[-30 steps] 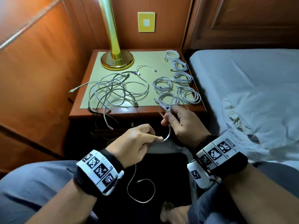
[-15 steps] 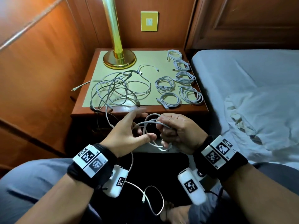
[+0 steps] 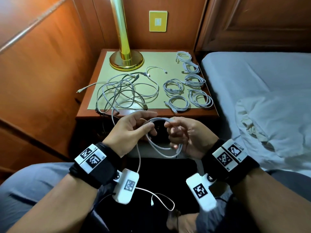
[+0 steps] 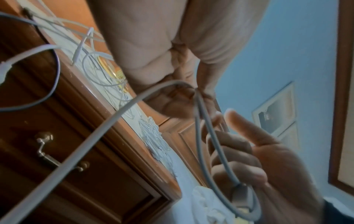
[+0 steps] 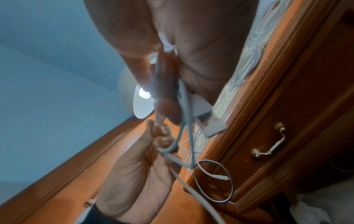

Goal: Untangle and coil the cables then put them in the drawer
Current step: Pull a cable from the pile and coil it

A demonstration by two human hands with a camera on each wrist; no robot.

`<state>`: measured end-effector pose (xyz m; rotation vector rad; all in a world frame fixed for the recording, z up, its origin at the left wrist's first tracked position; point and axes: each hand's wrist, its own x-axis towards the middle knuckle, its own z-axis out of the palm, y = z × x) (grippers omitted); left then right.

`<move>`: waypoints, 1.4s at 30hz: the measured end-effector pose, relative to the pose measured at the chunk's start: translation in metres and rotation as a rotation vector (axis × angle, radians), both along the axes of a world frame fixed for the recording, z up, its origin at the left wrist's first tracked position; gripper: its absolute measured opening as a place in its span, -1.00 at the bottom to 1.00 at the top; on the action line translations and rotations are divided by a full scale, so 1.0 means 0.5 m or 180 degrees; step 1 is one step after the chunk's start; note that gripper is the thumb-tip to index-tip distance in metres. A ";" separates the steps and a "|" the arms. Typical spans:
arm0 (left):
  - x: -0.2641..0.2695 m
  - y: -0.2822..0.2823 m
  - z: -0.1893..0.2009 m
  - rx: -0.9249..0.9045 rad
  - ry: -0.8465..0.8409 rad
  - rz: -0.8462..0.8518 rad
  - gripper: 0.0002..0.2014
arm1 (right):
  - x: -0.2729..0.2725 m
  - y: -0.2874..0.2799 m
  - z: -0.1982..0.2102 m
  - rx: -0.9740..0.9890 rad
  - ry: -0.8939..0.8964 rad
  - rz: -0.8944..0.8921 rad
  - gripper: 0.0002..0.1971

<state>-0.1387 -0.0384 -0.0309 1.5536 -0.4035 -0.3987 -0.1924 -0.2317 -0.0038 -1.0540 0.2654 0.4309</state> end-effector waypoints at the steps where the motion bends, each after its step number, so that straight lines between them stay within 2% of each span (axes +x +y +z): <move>1: -0.003 -0.004 0.002 -0.0171 0.0114 0.0077 -0.70 | 0.001 0.002 0.001 -0.0063 -0.0036 0.0013 -0.77; 3: -0.007 -0.012 0.003 -0.0323 0.0187 0.0210 -0.70 | 0.001 0.007 -0.002 -0.0130 -0.0136 0.0004 -0.71; 5: -0.009 -0.018 0.002 -0.0257 0.0076 0.0250 -0.80 | -0.001 0.006 -0.005 -0.0024 -0.0174 -0.0035 -0.73; 11: -0.024 -0.016 0.003 0.0142 0.0054 -0.0189 -0.78 | 0.003 -0.016 0.000 0.0364 0.0043 -0.0568 -0.71; 17: -0.024 -0.024 0.002 -0.0104 0.0204 0.0059 -0.82 | 0.002 -0.008 0.008 0.0323 -0.0036 -0.0106 -0.62; 21: -0.024 -0.028 -0.001 -0.0091 0.0199 0.0191 -0.77 | 0.001 -0.010 0.007 0.0602 0.0023 -0.0041 -0.72; 24: -0.024 -0.035 0.001 -0.0004 0.0116 0.0126 -0.81 | 0.001 -0.010 0.006 0.0635 0.0060 -0.0030 -0.79; 27: -0.028 -0.036 -0.004 -0.0142 0.0296 0.0005 -0.71 | 0.003 -0.012 0.003 0.0514 0.0081 0.0009 -0.65; 29: -0.022 -0.029 -0.004 -0.0220 0.0301 0.0058 -0.75 | 0.003 -0.017 0.006 0.0504 0.0075 -0.0117 -0.61; 32: 0.008 0.003 0.003 -0.0044 0.0147 0.0393 -0.90 | 0.009 -0.042 0.018 0.0599 -0.0099 -0.0479 -0.70; 35: 0.046 0.056 0.012 0.0207 -0.0095 0.0604 -0.92 | 0.019 -0.089 0.033 0.0617 -0.0285 -0.0998 -0.68; 37: 0.058 0.080 0.016 0.0457 -0.0459 0.0712 -0.91 | 0.020 -0.117 0.042 0.0649 -0.0327 -0.1239 -0.66; 40: 0.053 0.081 0.012 0.0696 -0.1049 0.0690 -0.90 | 0.012 -0.124 0.047 0.0799 -0.0307 -0.1154 -0.67; 42: 0.041 0.065 0.004 0.0642 -0.1142 0.0618 -0.87 | 0.008 -0.106 0.045 0.0896 -0.0265 -0.0955 -0.67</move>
